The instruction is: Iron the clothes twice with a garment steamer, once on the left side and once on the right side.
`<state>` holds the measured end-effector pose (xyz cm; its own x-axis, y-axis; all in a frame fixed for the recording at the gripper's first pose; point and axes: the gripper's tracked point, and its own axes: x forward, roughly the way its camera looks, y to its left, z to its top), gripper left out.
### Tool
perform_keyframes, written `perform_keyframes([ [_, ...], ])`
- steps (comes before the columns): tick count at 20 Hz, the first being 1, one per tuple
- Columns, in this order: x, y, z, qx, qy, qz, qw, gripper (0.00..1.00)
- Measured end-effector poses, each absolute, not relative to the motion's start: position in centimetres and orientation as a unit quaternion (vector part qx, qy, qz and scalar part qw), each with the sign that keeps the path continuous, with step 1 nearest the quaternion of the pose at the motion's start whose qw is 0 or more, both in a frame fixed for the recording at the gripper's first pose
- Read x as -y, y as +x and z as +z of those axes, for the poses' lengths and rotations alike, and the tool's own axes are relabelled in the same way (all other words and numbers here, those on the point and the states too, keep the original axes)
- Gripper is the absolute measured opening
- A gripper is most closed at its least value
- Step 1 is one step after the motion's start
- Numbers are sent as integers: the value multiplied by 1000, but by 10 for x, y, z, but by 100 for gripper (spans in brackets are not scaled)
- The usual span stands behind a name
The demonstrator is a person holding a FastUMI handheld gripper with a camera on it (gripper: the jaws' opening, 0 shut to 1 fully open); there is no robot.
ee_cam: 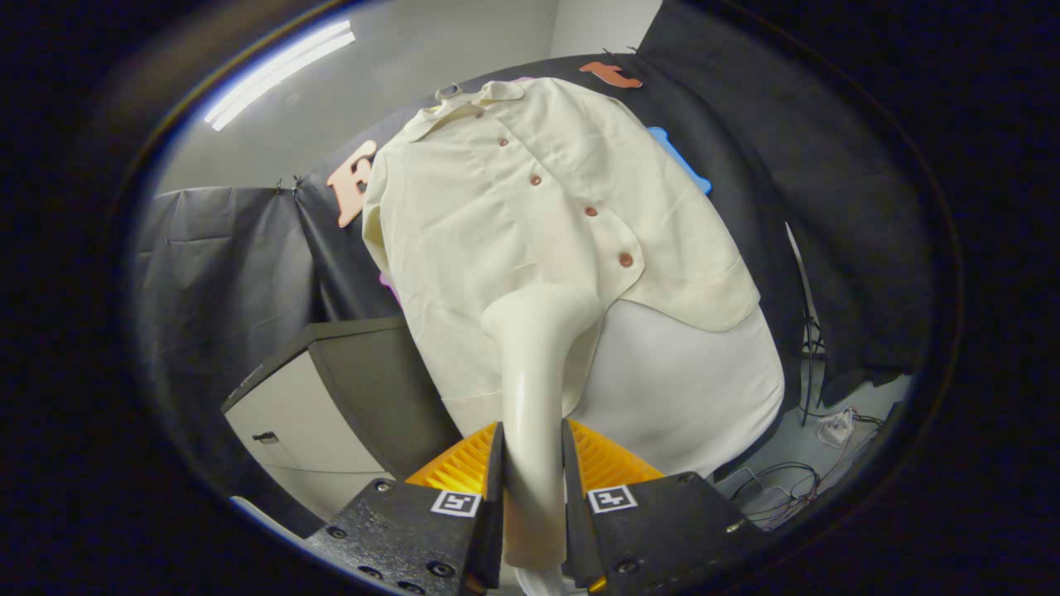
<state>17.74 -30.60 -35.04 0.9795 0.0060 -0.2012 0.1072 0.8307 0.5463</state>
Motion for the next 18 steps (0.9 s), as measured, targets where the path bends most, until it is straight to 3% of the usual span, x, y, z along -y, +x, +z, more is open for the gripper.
perform_keyframes([
  [8, 346, 186, -249, -30, 260, -28, 965, 32],
  [18, 423, 247, -121, 47, 241, -55, 968, 32],
])
